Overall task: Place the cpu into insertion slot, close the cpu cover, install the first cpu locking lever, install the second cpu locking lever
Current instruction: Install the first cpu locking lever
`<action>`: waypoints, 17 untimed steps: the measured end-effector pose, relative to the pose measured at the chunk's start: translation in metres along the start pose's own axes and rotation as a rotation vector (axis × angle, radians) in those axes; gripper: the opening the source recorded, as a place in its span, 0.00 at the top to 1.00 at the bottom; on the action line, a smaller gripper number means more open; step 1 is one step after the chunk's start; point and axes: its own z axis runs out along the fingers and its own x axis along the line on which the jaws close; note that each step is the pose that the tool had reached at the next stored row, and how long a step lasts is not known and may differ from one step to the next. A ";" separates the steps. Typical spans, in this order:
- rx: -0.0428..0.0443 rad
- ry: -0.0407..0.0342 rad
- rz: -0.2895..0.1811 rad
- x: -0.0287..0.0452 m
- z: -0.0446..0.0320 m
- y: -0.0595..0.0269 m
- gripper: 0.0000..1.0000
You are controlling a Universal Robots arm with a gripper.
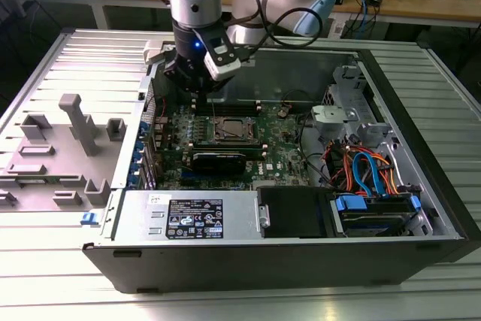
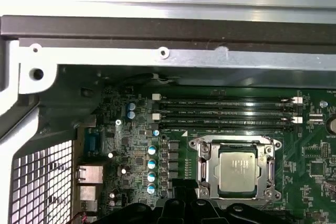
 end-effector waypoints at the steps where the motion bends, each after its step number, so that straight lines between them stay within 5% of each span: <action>1: -0.0004 -0.0002 -0.005 -0.0001 0.0002 0.0004 0.89; 8: -0.0003 -0.0001 -0.005 -0.0002 0.0004 0.0044 0.89; 17: -0.0001 0.0046 -0.004 -0.0024 0.0026 0.0198 0.89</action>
